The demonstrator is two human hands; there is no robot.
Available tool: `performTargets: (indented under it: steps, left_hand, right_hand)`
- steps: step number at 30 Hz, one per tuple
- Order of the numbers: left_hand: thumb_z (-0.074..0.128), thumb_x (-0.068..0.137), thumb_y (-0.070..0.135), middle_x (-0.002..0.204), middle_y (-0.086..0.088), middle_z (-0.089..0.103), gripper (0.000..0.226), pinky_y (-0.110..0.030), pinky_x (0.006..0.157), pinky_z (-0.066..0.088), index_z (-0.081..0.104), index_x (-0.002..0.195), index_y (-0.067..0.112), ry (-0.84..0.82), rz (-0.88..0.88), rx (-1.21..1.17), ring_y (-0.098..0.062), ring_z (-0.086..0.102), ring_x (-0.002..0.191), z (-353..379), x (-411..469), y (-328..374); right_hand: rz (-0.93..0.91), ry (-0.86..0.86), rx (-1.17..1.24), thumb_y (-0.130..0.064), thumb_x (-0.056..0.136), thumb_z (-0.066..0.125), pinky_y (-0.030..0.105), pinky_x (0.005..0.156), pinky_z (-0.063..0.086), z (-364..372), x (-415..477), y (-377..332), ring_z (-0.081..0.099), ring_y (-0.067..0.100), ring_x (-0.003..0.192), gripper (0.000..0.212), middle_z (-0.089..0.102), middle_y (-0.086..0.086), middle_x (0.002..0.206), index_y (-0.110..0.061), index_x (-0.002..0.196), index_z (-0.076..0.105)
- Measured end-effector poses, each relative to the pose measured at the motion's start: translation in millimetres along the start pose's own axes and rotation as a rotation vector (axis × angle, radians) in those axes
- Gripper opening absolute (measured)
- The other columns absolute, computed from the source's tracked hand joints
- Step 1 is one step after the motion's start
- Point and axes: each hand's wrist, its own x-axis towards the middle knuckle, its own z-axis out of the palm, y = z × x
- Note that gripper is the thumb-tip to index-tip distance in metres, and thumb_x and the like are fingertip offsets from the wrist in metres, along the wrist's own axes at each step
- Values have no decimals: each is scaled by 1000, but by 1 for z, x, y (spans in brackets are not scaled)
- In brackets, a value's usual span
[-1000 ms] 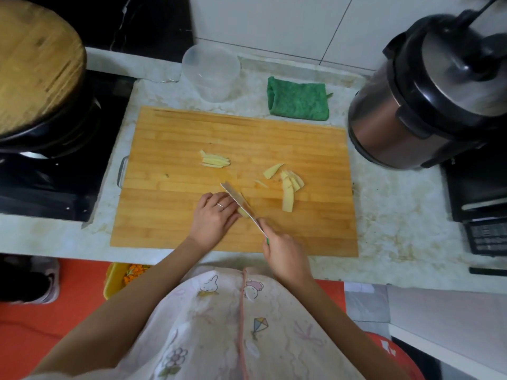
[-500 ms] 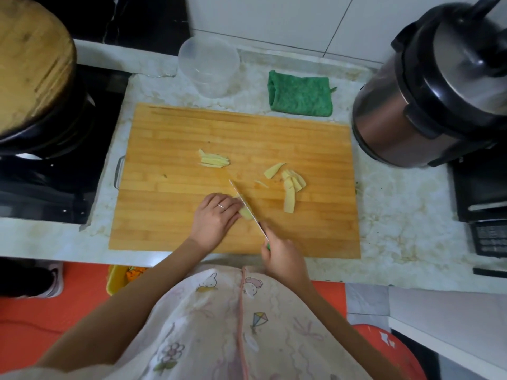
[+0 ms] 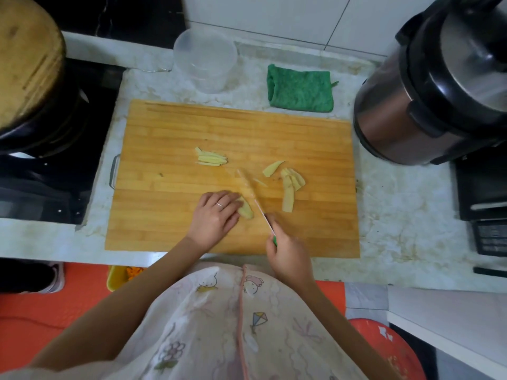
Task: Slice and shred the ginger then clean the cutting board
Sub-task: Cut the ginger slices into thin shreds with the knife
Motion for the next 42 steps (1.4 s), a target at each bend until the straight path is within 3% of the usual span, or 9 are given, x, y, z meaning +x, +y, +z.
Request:
performTargets:
  steps: [5, 13, 20, 25, 29, 32, 35, 38, 42]
  left_hand:
    - [56, 84, 10, 115, -4, 66, 7, -36, 82, 38, 57, 88, 16, -41, 111, -102, -23, 53, 107, -3, 4, 3]
    - [58, 90, 16, 97, -6, 69, 15, -30, 72, 47, 68, 84, 7, 25, -51, -214, -19, 57, 90, -13, -1, 2]
    - [60, 91, 3, 98, 3, 65, 21, -21, 73, 46, 63, 110, 11, 82, -796, -693, -2, 59, 82, -31, 8, 2]
    - [62, 84, -9, 90, -10, 56, 25, -24, 65, 54, 51, 94, 11, 42, -1056, -947, -11, 67, 66, -39, 20, 4]
    - [61, 83, -9, 74, -2, 49, 37, -21, 71, 42, 57, 110, 17, -33, -1030, -877, -12, 49, 68, -36, 21, 9]
    - [57, 87, -3, 75, -3, 52, 22, -30, 69, 41, 56, 96, 17, -91, -1095, -889, -18, 49, 69, -32, 26, 11]
    - [57, 87, 2, 82, -7, 53, 20, -37, 64, 46, 44, 88, 17, -167, -1208, -822, -24, 53, 70, -30, 31, 16]
    - [57, 84, 0, 81, -3, 51, 23, -40, 66, 50, 41, 98, 9, -286, -1148, -654, -25, 56, 71, -30, 36, 22]
    - [59, 82, -1, 81, -2, 53, 23, -35, 68, 46, 42, 95, 8, -305, -1026, -605, -25, 54, 78, -23, 47, 31]
  right_hand:
    - [38, 104, 77, -12, 96, 42, 20, 40, 21, -5, 4, 7, 31, 7, 41, 46, 31, -9, 48, -19, 142, 43]
    - [19, 105, 134, -12, 96, 42, 20, 41, 23, -1, 2, 13, 32, 7, 41, 47, 34, -8, 47, -21, 142, 43]
    - [29, 92, 157, -15, 97, 41, 17, 41, 27, 4, -2, 18, 40, 5, 45, 43, 58, -1, 63, -19, 140, 47]
    - [58, 99, 184, -14, 97, 42, 20, 43, 33, 2, -1, 20, 40, 7, 44, 33, 50, -6, 58, -17, 128, 56]
    - [80, 98, 194, -16, 98, 41, 19, 44, 32, 2, 0, 22, 42, 6, 49, 25, 52, -4, 62, -12, 114, 60]
    - [70, 108, 199, -16, 98, 41, 20, 44, 34, 3, 1, 24, 41, 7, 46, 25, 52, -2, 61, -11, 113, 61]
    - [72, 121, 199, -19, 99, 42, 19, 43, 34, 4, 1, 26, 40, 7, 44, 30, 51, -4, 59, -15, 124, 57]
    - [104, 237, 268, -26, 97, 50, 19, 41, 28, 0, -2, 26, 42, 9, 45, 45, 51, -4, 60, -22, 139, 38]
    - [65, 392, 235, -19, 99, 43, 16, 46, 28, -10, 11, 29, 51, 12, 59, 40, 50, -2, 103, -29, 138, 37]
